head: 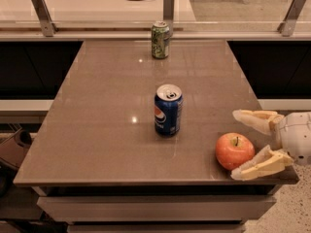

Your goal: Move apple near green can

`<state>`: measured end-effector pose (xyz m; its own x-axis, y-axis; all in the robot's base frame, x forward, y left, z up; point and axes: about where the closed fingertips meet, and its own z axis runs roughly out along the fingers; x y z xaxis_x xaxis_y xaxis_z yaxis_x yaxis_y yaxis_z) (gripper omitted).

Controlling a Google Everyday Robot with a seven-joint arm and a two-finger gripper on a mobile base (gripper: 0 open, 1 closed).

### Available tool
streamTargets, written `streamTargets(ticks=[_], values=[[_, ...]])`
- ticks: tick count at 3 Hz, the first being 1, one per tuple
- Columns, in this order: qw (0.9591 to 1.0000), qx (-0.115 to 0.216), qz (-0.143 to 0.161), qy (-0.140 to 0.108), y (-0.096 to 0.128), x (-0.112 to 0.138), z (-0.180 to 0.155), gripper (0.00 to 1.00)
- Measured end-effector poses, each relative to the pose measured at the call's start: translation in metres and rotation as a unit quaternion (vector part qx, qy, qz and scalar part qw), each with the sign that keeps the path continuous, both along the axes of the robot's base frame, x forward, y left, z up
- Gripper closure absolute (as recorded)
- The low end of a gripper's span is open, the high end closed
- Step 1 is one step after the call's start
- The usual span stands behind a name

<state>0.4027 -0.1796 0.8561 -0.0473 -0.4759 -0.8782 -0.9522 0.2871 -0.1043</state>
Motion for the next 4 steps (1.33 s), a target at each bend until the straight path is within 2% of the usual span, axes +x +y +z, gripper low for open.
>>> streamTargets(ticks=[2,3,4], values=[[0.9997,0.001,0.024,0.006,0.022,0.006,-0.017,0.64],[0.9997,0.001,0.024,0.006,0.022,0.006,-0.016,0.88],[0.9996,0.000,0.026,0.005,0.024,0.006,-0.015,1.00]])
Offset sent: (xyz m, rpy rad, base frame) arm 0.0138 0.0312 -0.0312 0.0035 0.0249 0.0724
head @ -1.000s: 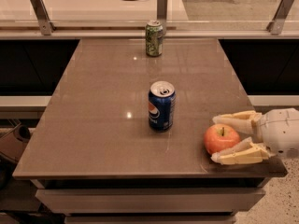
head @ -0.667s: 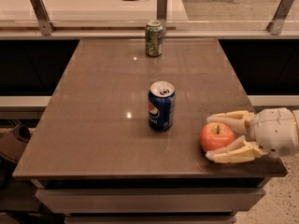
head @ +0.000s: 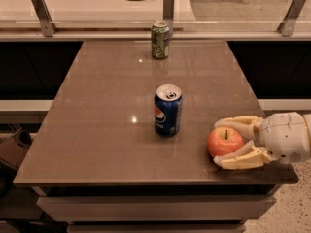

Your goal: Move apple near green can

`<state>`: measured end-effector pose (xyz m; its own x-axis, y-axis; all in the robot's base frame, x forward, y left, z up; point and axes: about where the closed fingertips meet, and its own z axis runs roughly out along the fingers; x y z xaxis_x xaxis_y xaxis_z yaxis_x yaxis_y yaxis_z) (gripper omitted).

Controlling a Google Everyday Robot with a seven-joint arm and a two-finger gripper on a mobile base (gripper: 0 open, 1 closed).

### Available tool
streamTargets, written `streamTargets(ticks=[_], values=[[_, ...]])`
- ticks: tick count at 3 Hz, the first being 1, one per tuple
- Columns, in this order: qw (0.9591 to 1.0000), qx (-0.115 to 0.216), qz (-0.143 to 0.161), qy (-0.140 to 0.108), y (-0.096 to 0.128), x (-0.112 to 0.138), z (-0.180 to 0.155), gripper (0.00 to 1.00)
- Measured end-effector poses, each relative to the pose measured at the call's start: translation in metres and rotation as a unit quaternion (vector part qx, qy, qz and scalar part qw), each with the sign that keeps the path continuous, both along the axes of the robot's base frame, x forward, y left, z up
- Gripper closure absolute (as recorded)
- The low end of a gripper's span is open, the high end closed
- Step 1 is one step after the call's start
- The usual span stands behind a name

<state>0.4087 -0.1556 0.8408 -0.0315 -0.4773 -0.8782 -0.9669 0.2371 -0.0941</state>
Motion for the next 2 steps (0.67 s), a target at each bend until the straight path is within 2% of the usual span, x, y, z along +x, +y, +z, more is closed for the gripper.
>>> streamTargets(ticks=[1,2], values=[[1.0000,0.000,0.000,0.000,0.000,0.000,0.000,1.00],[0.9999,0.002,-0.015,-0.003,-0.011,0.015,0.018,1.00]])
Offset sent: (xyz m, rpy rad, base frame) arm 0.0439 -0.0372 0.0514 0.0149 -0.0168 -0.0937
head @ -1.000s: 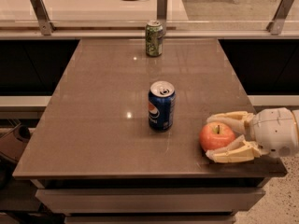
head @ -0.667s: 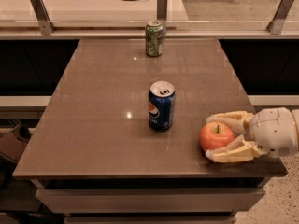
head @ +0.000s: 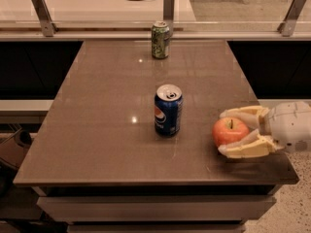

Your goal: Move apple near green can

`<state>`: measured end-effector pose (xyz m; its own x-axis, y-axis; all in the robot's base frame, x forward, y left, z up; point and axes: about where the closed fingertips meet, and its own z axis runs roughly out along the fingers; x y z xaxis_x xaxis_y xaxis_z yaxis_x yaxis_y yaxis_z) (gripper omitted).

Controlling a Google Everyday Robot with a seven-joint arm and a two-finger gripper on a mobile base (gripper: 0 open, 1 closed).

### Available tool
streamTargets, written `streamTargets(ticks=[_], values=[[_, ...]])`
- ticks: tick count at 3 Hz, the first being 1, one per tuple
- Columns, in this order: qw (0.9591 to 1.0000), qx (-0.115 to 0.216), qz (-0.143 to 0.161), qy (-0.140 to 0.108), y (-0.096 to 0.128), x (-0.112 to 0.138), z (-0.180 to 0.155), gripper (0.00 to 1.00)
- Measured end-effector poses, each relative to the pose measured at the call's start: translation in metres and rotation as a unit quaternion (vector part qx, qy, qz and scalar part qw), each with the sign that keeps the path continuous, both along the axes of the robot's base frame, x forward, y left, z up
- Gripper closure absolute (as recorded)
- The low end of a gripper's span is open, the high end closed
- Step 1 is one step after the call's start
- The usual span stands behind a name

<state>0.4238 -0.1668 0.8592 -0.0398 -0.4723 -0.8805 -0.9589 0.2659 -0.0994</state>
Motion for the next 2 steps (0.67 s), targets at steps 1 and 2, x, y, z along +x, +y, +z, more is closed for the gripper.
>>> streamTargets(ticks=[1,2], values=[[0.9998,0.010,-0.019,-0.005,-0.017,0.030,0.026,1.00],[0.9992,0.014,-0.035,-0.015,-0.031,0.060,0.056,1.00]])
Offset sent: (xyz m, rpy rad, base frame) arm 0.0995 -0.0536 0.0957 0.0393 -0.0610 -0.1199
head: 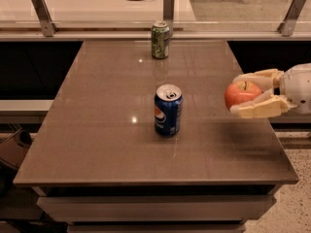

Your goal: Move apple near green can

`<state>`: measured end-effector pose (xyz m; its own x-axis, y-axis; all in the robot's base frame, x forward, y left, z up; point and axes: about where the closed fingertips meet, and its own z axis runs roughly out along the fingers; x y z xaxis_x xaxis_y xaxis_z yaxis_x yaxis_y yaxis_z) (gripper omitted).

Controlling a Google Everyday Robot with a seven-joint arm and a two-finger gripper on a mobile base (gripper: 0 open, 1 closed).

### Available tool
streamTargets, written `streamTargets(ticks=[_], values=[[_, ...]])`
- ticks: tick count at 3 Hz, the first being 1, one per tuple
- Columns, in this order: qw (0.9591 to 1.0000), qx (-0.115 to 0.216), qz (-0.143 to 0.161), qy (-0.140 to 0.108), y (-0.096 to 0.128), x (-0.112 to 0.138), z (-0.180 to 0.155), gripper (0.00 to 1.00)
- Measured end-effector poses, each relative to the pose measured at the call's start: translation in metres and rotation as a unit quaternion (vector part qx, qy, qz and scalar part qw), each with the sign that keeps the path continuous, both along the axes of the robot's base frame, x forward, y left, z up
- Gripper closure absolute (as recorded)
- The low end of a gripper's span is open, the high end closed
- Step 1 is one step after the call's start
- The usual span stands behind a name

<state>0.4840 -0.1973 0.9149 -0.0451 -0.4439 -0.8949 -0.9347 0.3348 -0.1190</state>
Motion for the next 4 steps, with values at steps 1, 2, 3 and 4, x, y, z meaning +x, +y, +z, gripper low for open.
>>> streamTargets(ticks=[1,2,3,4], values=[[0.9993,0.010,-0.032,-0.017,-0.014,0.043,0.041,1.00],[0.9977,0.020,-0.056,-0.032,-0.020,0.073,0.066,1.00],[0.9948,0.025,-0.087,-0.046,-0.013,0.101,0.084,1.00],[0.9895,0.005,-0.133,-0.058,0.004,0.133,0.090,1.00]])
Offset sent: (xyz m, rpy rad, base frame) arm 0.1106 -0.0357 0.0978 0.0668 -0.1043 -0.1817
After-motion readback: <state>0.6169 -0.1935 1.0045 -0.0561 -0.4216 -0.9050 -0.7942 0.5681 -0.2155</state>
